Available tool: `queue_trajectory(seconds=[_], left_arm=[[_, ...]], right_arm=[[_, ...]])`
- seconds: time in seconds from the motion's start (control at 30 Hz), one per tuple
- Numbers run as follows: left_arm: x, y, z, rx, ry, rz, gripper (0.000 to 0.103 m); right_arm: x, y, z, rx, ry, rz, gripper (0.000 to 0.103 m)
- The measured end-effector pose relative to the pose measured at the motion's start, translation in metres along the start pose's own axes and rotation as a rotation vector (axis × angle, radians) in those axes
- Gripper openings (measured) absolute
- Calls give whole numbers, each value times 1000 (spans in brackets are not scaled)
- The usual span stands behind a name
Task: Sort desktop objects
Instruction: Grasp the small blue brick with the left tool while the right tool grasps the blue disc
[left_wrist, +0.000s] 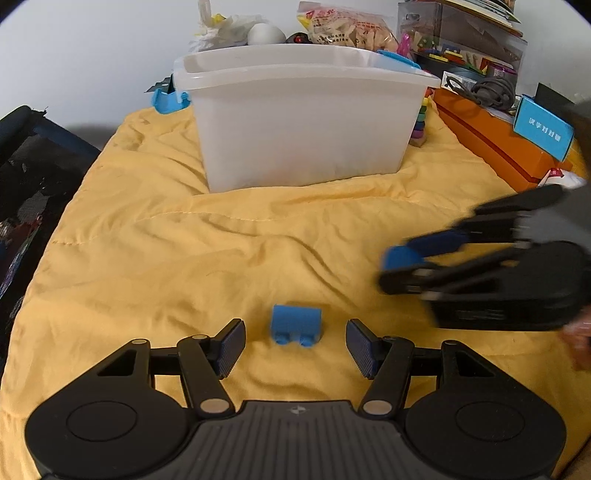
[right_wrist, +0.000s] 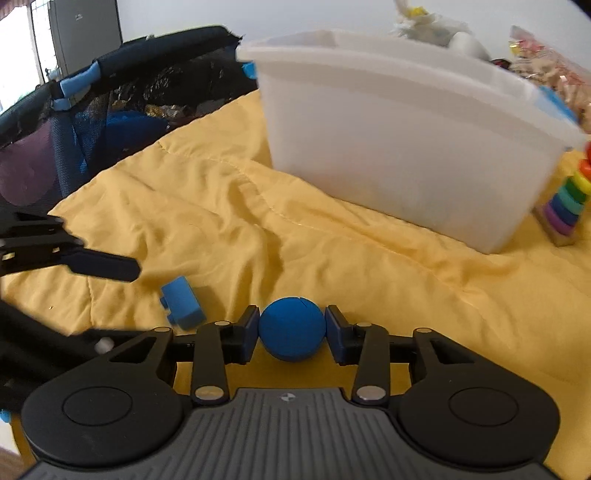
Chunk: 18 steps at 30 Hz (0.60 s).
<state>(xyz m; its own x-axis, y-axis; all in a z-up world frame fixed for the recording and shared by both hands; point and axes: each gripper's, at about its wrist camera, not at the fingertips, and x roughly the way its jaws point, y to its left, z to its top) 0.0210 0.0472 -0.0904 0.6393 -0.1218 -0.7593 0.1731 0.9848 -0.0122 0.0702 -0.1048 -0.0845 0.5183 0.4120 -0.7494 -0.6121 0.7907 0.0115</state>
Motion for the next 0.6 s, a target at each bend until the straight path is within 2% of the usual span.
queue_trajectory(seconds=[0.03, 0.1, 0.2, 0.3, 0.4, 0.47, 0.6], left_arm=[[3, -1, 1, 2, 4, 2, 63], [11, -1, 1, -2, 22, -4, 47], [18, 1, 1, -17, 28, -31, 35], [16, 5, 4, -38, 24, -64, 34], [9, 3, 14, -47, 5, -71, 34], [-3, 1, 28, -47, -39, -74, 34], [-34, 0, 80, -9, -196, -39, 34]], right_arm=[[-6, -5, -4, 5, 5, -17, 42], [-16, -14, -13, 23, 9, -42, 42], [-19, -26, -26, 67, 31, -68, 42], [-19, -33, -35, 116, 21, -63, 44], [-17, -30, -35, 82, 17, -62, 43], [-19, -31, -33, 87, 20, -59, 42], [-32, -44, -14, 130, -36, -76, 42]])
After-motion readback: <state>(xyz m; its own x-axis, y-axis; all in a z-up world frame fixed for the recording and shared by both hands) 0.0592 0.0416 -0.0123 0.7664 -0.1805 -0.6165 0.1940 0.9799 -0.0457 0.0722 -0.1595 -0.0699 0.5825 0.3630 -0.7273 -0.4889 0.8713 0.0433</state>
